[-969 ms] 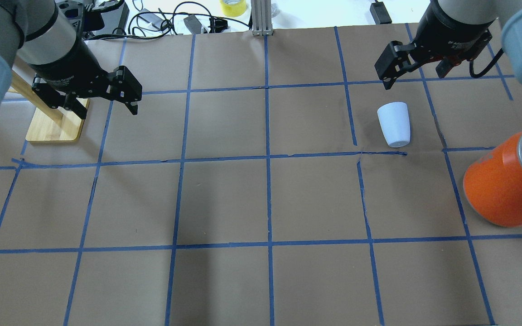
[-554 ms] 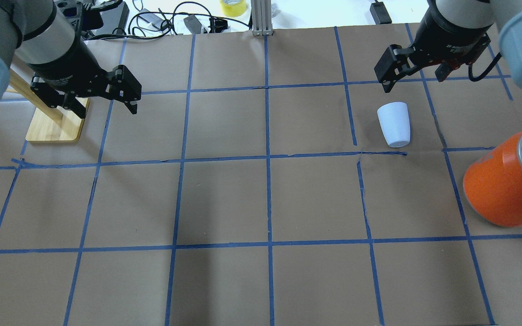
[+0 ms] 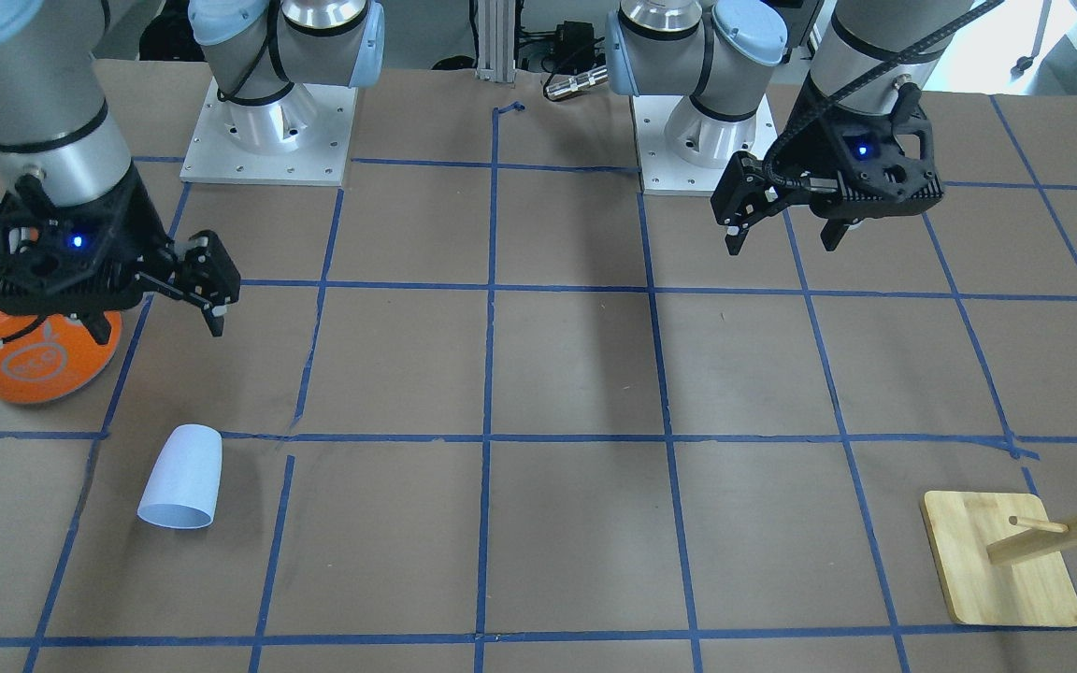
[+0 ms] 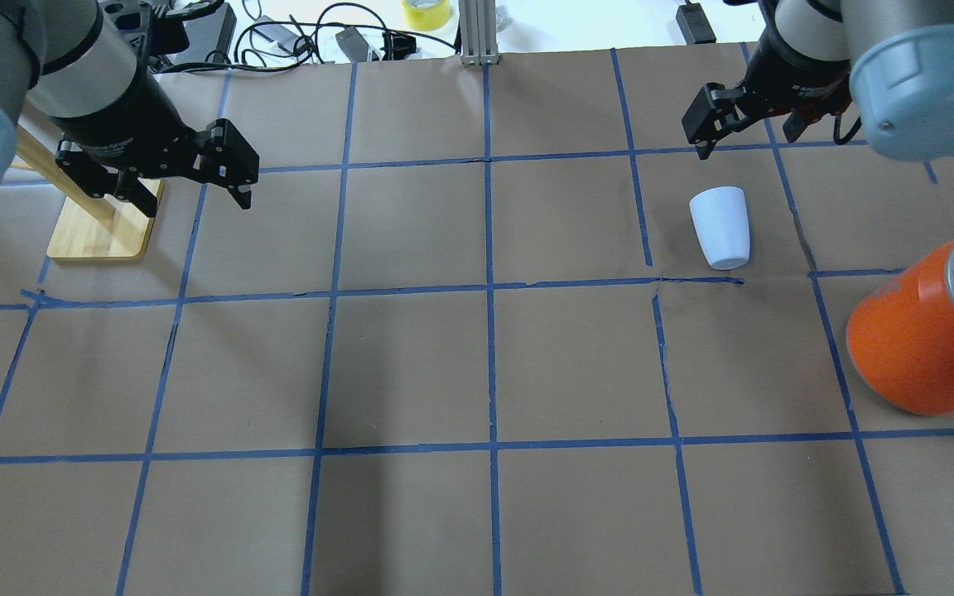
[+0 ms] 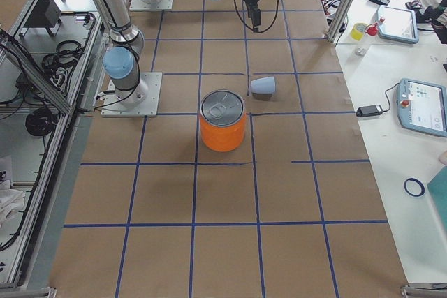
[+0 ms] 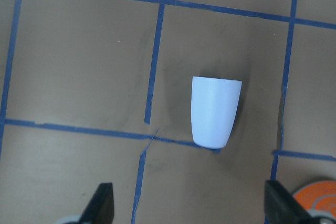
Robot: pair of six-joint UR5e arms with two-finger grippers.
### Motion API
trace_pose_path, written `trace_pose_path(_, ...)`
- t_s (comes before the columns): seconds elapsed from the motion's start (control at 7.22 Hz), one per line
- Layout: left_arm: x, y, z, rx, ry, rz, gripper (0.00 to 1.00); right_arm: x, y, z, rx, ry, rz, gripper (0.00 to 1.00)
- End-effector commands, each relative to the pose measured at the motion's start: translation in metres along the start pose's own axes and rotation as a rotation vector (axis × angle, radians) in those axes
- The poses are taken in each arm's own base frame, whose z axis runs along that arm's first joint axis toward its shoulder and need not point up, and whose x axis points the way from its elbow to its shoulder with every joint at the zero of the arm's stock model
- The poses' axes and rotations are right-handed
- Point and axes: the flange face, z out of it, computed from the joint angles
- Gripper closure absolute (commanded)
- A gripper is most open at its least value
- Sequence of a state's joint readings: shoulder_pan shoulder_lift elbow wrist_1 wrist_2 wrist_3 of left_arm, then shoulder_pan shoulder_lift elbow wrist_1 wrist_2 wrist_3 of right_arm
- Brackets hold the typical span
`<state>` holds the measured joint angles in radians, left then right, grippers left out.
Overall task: Flip cup
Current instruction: 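Move the right gripper down toward the upright white cup, then lower the right gripper over the cup rim and close it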
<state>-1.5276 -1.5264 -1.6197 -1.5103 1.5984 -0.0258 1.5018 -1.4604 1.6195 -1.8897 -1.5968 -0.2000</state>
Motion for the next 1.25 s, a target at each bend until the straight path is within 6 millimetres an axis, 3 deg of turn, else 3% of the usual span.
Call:
trace_pose_path(0.0,-0.001,0.000,0.000,-0.001,0.000,-0.002,0.00,0.028,-0.039,0.077,0.009,0.016,0.010,0.00)
trace_pose_path(0.14,-0.001,0.000,0.001,-0.002,0.000,-0.002,0.00,0.043,-0.049,0.108,0.010,0.015,0.025,0.00)
trace_pose_path(0.42,-0.001,0.000,0.001,-0.005,-0.002,0.000,0.00,0.051,-0.057,0.168,0.003,0.018,0.029,0.00)
trace_pose_path(0.97,0.000,0.002,0.009,-0.018,-0.001,0.002,0.00,0.065,-0.056,0.225,-0.044,0.002,0.055,0.00)
trace_pose_path(1.11,0.000,0.002,0.009,-0.016,0.000,0.002,0.00,0.065,-0.055,0.227,-0.052,0.003,0.057,0.00)
